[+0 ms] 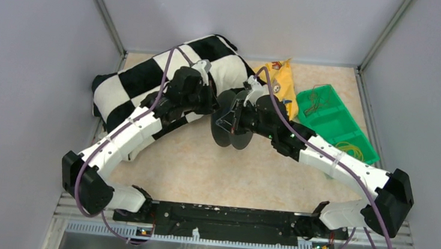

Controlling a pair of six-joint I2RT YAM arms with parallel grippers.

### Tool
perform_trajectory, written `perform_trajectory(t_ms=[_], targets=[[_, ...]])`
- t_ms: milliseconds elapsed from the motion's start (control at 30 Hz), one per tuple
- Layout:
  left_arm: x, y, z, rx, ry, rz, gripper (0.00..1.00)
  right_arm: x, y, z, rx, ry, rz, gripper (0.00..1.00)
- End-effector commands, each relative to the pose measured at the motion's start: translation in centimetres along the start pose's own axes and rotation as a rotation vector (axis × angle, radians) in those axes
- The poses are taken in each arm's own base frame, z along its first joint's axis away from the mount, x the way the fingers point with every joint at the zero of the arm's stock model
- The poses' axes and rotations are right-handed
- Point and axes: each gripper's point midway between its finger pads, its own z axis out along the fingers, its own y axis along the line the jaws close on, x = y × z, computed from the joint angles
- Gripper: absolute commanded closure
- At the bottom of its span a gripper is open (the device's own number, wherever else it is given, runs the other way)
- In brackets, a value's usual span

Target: Wrap the cables

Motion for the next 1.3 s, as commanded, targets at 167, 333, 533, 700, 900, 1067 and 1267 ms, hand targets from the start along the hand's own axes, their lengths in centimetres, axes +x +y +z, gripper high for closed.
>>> perform_trajectory(t_ms=[167, 333, 533, 700, 900, 1067, 1267], targets=[[-2.7, -1.6, -2.4, -0.002, -0.081, -0.139, 1.0, -0.6, 0.9, 0.7, -0.02, 0.003, -0.092, 1.0], [-4.2, -2.0, -4.9, 0.059, -0.237, -0.132, 1.0, -0.7, 2.1, 0.3, -0.087, 0.01, -0.144, 1.0], [-4.1, -1.5, -5.1, 0.001, -0.2, -0.15, 1.0, -0.7, 2.8, -0.5, -0.142, 0.023, -0.311, 0.99], [-3.3, -0.9, -4.4, -0.056, -0.128, -0.171, 1.0, -0.3, 3.1, -1.2, -0.207, -0.018, -0.471, 1.0], [-3.6, -0.9, -5.1, -0.053, -0.159, -0.187, 1.0, -0.3, 3.0, -2.1, -0.227, -0.084, -0.646, 1.0], [-4.0, -1.4, -6.0, -0.018, -0.188, -0.163, 1.0, 0.0, 2.8, -1.9, -0.229, -0.065, -0.7, 0.96], [-4.4, -2.0, -7.1, 0.036, -0.259, -0.098, 1.0, 0.1, 3.1, -1.7, -0.25, -0.071, -0.675, 0.81]])
